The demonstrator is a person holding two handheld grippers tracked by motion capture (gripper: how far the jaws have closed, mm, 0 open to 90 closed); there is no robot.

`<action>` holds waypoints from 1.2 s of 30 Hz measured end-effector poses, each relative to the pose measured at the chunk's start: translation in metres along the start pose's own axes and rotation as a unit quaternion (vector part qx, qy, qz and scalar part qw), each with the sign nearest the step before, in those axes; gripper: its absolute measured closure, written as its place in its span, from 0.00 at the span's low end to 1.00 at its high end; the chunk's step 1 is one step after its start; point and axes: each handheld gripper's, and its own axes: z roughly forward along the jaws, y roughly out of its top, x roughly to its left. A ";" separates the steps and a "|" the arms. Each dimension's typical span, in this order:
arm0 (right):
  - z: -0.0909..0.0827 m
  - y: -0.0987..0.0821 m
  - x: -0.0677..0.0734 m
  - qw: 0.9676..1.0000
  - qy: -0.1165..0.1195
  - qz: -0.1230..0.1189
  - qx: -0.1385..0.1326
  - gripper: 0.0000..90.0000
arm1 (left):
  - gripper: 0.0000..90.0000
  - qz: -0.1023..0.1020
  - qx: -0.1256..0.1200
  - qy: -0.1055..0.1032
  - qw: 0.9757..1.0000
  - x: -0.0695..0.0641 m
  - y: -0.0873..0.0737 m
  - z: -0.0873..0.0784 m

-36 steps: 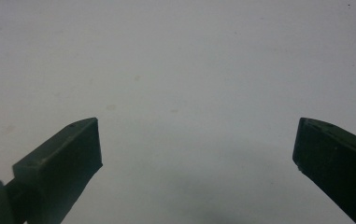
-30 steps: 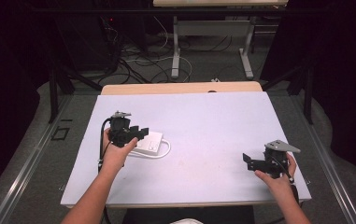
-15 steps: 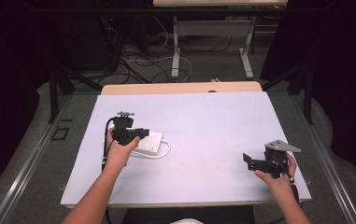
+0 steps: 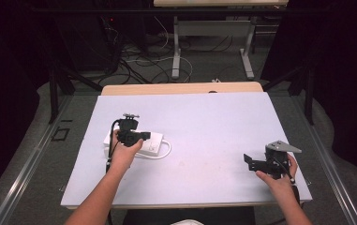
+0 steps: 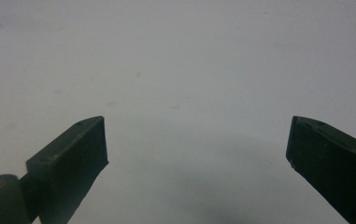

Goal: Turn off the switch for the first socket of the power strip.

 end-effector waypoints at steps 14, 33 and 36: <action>0.000 0.000 0.001 1.000 0.004 0.002 0.004 0.07 | 1.00 0.010 0.032 -0.001 0.999 -0.007 -0.002 0.014; 0.000 0.000 0.000 1.000 0.009 0.002 0.007 0.07 | 1.00 0.011 0.056 0.000 0.998 -0.010 -0.006 0.028; 0.000 0.000 0.000 1.000 0.007 0.003 0.006 0.08 | 1.00 0.009 0.062 -0.001 0.998 -0.010 -0.006 0.028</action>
